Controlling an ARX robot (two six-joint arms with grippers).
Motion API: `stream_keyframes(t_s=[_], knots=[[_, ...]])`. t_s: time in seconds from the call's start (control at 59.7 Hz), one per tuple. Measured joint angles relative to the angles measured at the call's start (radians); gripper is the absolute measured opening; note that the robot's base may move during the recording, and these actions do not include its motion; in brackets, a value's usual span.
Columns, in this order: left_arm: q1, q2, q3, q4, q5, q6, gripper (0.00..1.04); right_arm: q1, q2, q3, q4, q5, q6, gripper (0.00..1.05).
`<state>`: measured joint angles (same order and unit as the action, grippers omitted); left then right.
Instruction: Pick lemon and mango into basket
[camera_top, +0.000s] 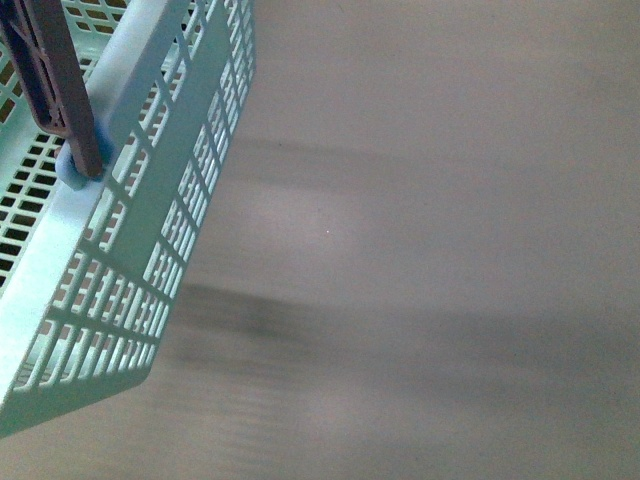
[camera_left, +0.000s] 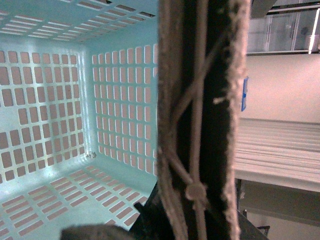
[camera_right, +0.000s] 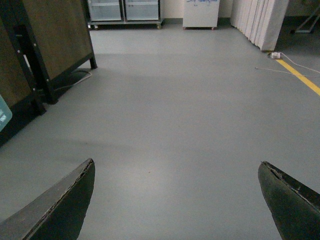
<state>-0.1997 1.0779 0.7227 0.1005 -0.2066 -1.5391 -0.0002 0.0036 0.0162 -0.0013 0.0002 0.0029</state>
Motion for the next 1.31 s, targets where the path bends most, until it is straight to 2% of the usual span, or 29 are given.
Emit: stream_keyframes(t_s=[1.306], knots=[[-0.002, 0.003, 0.0, -0.003, 0.001, 0.0, 0.05, 0.0, 0.0, 0.0, 0.0, 0.0, 0.0, 0.96]])
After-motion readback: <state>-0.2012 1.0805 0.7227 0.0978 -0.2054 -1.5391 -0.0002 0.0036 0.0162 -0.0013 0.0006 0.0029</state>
